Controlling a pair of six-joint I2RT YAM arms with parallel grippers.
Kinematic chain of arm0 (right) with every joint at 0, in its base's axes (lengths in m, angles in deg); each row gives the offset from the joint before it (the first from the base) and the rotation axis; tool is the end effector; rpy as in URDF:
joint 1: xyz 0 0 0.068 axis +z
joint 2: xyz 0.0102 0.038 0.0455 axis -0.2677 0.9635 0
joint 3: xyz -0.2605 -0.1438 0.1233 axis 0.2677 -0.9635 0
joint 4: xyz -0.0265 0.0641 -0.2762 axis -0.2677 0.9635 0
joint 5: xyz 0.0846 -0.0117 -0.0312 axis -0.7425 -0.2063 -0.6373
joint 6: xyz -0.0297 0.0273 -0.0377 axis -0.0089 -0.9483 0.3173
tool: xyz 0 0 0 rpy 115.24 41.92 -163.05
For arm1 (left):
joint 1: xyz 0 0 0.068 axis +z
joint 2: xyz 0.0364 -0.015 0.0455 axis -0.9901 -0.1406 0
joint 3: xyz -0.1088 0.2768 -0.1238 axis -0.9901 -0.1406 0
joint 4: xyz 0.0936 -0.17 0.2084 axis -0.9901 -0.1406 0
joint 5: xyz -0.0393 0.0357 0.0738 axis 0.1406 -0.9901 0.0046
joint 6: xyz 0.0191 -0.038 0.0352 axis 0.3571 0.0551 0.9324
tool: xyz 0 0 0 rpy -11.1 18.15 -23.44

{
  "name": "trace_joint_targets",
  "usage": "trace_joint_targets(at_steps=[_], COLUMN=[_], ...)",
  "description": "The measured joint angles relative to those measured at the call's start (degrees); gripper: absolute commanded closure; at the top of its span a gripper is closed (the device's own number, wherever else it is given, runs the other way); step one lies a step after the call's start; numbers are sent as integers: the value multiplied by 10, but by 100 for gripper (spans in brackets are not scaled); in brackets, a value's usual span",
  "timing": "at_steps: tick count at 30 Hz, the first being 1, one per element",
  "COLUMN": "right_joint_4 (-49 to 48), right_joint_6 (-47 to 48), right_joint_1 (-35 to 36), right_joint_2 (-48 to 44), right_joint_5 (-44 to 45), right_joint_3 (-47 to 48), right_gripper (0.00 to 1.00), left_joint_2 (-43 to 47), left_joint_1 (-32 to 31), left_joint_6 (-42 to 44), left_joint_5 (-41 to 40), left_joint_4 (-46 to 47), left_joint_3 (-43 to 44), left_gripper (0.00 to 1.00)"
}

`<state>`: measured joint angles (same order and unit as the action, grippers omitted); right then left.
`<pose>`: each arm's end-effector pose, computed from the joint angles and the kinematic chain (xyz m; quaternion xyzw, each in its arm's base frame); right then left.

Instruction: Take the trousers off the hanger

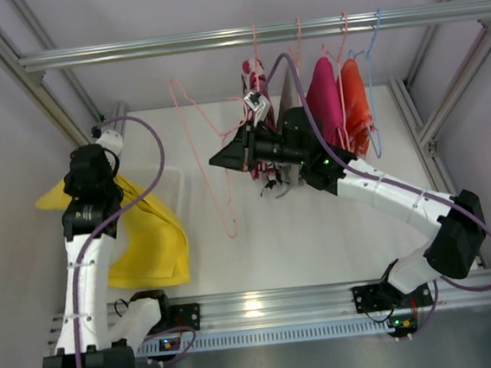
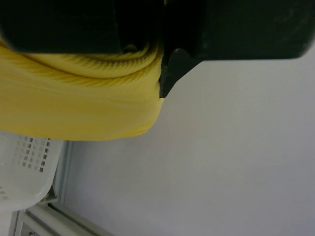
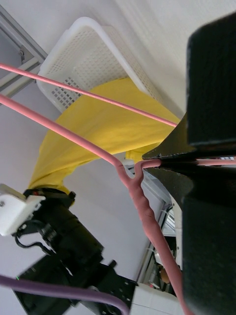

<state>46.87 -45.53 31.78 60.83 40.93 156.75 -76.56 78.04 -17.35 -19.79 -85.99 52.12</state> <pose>0.2395 0.2828 0.4440 -0.1762 0.6926 0.5919 0.3727 0.1811 0.0124 0.4456 0.1215 0.7845 0.4497 0.4094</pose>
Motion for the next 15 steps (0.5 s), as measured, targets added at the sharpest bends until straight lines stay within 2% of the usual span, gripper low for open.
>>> trace_joint_targets(at_steps=[3, 5, 9, 15], right_joint_4=[4, 6, 6, 7], right_joint_6=[3, 4, 5, 8], right_joint_1=[-2, -3, -5, -6], right_joint_2=[-4, -6, -10, -11], right_joint_5=[0, 0, 0, 0], right_joint_3=[0, 0, 0, 0], right_gripper=[100, 100, 100, 100], left_joint_2=[-41, -61, -88, -151], left_joint_1=[83, 114, 122, 122], left_joint_6=[-35, -49, -58, -102], left_joint_5=[52, 71, 93, 130], left_joint_4=[-10, -7, 20, 3], left_joint_3=[14, 22, 36, 121], left_gripper=[100, 100, 100, 100])
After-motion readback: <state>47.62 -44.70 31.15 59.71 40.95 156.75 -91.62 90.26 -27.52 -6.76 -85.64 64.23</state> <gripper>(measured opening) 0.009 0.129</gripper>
